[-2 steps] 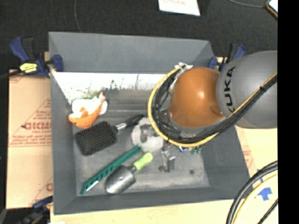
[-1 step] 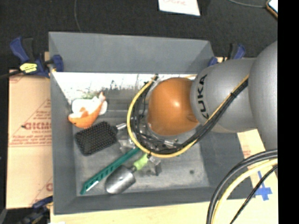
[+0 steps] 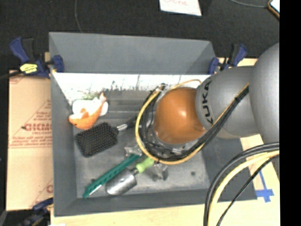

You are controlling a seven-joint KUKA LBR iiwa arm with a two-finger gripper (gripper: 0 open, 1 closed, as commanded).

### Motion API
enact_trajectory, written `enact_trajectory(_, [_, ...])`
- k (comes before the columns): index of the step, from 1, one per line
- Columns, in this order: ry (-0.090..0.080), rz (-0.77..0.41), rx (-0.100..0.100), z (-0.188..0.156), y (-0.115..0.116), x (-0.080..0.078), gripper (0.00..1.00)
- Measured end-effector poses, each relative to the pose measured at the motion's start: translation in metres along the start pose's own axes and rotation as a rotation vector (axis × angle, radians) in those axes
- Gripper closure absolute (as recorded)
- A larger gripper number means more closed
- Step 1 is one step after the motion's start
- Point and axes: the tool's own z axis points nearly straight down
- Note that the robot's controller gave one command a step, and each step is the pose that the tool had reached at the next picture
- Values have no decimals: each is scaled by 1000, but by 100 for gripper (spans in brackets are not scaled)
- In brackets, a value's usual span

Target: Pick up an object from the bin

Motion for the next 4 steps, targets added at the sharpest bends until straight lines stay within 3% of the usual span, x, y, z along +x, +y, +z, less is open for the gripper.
enact_trajectory(1, [-2, -59, -5, -1, 17, -35, 100])
enact_trajectory(3, [6, -56, -10, -14, 18, -32, 100])
enact_trajectory(4, [2, -53, -7, -50, 17, -34, 100])
